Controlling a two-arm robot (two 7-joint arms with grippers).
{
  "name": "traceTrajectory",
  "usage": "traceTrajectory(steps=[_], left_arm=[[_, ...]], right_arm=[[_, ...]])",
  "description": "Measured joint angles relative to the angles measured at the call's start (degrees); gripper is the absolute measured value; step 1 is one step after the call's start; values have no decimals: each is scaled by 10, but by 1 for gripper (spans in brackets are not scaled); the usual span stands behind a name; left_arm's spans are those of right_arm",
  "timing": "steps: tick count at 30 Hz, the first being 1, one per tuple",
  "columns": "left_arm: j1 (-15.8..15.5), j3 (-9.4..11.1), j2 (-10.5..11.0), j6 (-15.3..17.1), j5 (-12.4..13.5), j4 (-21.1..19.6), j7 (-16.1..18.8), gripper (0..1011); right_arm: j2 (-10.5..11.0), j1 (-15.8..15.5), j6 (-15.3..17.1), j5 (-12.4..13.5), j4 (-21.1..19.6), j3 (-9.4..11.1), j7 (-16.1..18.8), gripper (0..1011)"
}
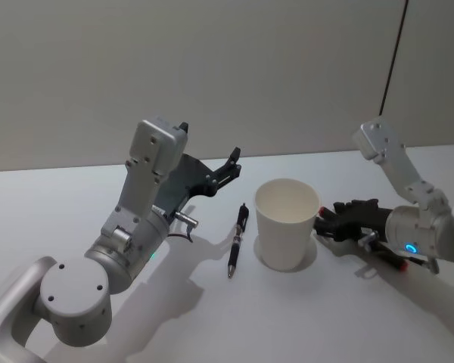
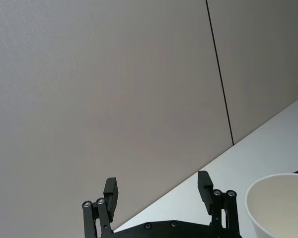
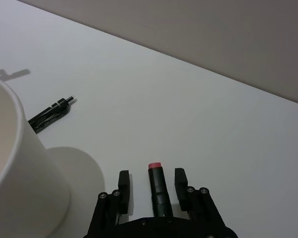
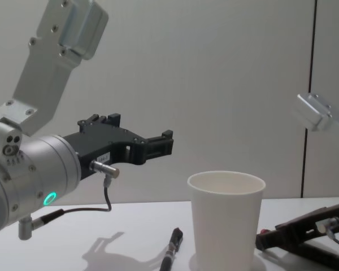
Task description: Place the pen into the pen holder.
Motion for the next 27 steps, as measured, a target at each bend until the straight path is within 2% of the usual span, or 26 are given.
traceTrajectory(steps=[12, 15, 27], left_arm=[[0, 0, 0, 0, 0, 0, 0, 1001], [0, 0, 0, 0, 0, 0, 0, 1001], [0, 0, 0, 0, 0, 0, 0, 1001]], right_arm=[[0, 0, 1, 0, 1, 0, 0, 203], [0, 0, 1, -1, 1, 0, 0, 167], [0, 0, 1, -1, 1, 0, -1, 167]])
